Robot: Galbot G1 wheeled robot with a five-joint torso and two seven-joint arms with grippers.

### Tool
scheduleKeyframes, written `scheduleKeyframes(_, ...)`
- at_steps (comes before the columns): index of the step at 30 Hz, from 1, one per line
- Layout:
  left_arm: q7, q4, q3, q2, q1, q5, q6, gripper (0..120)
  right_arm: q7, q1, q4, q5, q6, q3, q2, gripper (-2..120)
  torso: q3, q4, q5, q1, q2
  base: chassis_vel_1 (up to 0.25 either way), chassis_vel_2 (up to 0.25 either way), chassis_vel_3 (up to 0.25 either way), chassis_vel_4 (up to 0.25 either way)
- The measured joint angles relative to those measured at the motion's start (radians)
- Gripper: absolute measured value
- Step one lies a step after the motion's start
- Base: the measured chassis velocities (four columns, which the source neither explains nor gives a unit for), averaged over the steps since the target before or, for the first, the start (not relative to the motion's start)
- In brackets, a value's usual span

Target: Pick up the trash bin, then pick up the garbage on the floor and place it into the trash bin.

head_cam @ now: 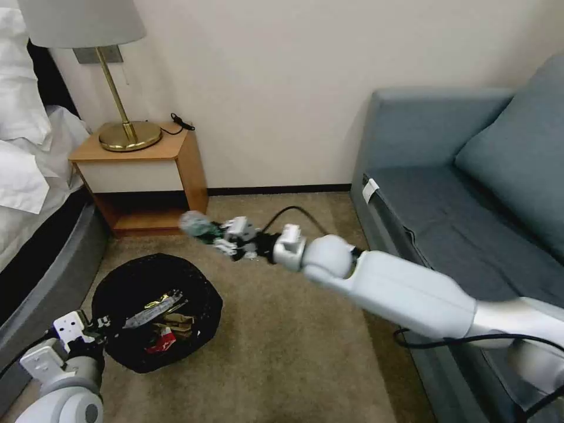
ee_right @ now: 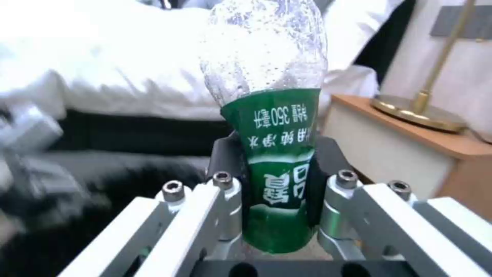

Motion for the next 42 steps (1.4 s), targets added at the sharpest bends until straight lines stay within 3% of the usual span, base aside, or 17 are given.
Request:
scheduleKeyframes(12,-0.004,0.017,0.025,-0.016,-0.021,0.003,0.006,3,0.111,-0.06,0.006,0.002,-0.036,-0.069,0.088,17,0.0,-0.0002,0.0002,0.0,0.0,0.0,0.0,0.0,0.0)
scheduleKeyframes(31,-0.007,-0.01,0.047,-0.026,-0.014,-0.001,0.01,3,0.148,-0.147,-0.126,-0.098,-0.023,-0.14,0.144,17,0.0,-0.0002,0.0002,0.0,0.0,0.0,0.0,0.0,0.0)
scheduleKeyframes(42,-0.005,-0.01,0.051,-0.027,-0.007,-0.001,0.009,3,0.159,-0.148,-0.12,-0.102,-0.029,-0.151,0.14,56,0.0,-0.0002,0.0002,0.0,0.0,0.0,0.0,0.0,0.0)
